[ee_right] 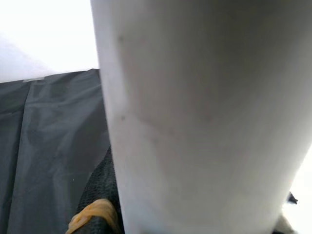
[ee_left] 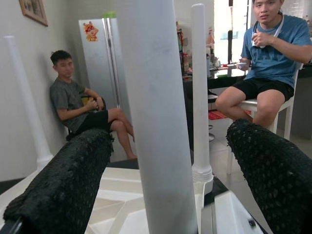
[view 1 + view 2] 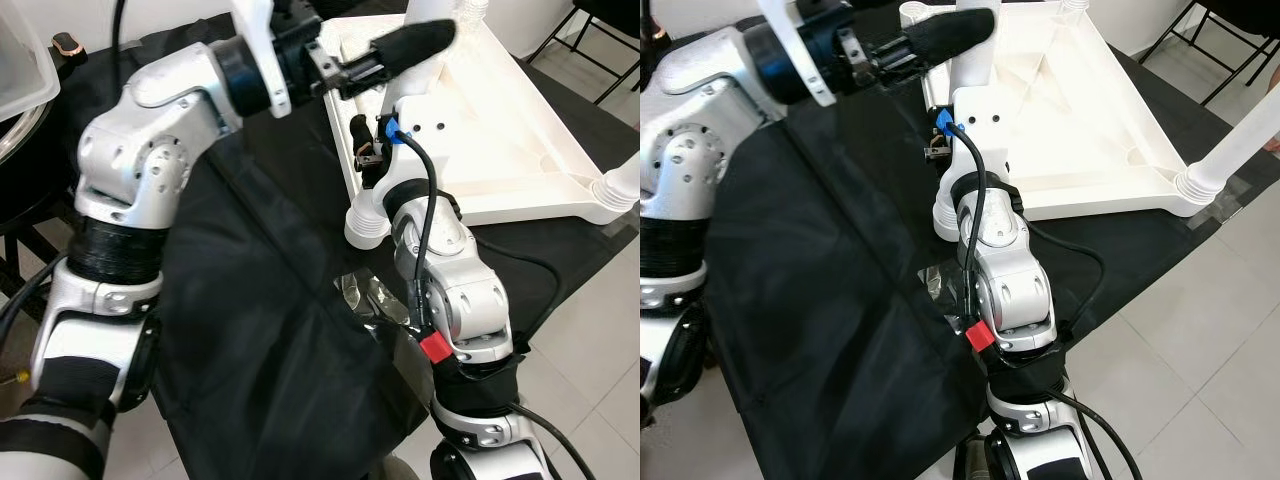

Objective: Building children table

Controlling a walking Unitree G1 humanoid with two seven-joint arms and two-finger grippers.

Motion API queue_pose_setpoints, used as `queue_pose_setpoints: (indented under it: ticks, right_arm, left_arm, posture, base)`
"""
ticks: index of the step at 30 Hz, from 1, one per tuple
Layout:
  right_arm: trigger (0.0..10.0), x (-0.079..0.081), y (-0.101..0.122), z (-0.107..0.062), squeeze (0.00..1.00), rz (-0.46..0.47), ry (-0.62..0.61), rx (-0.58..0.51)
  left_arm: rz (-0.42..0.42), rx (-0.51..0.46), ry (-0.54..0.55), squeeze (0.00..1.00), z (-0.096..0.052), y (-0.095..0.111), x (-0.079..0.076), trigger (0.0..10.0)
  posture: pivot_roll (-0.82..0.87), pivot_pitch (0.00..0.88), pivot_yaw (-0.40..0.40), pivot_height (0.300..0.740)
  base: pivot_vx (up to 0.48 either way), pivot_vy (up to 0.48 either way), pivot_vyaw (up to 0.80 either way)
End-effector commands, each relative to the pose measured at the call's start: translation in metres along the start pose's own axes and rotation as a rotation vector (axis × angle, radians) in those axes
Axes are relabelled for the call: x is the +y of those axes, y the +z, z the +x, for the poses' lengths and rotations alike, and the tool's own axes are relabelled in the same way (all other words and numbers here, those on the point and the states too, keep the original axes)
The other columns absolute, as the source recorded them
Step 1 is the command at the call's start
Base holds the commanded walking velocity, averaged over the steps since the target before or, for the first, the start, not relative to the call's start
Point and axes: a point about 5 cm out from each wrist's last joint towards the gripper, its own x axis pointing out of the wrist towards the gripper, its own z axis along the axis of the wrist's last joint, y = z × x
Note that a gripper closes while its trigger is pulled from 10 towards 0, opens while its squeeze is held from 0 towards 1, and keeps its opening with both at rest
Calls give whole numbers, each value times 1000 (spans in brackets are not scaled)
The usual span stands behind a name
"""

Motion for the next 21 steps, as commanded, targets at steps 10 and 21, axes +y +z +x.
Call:
queue_pose_setpoints:
  ticks: [10, 21]
  right_arm:
    - [10000, -1, -55, -5, 0, -2, -3, 265]
    - [10000, -4, -48, -1, 0, -22, 46, 223]
  left_arm:
    - [12, -29, -89, 0, 69, 2, -21, 0]
    - [56, -3, -66, 0, 63, -4, -10, 0]
  posture:
    - [29, 305, -34, 740]
    - [28, 303, -33, 740]
  base:
    - [0, 0, 0]
    - [0, 0, 0]
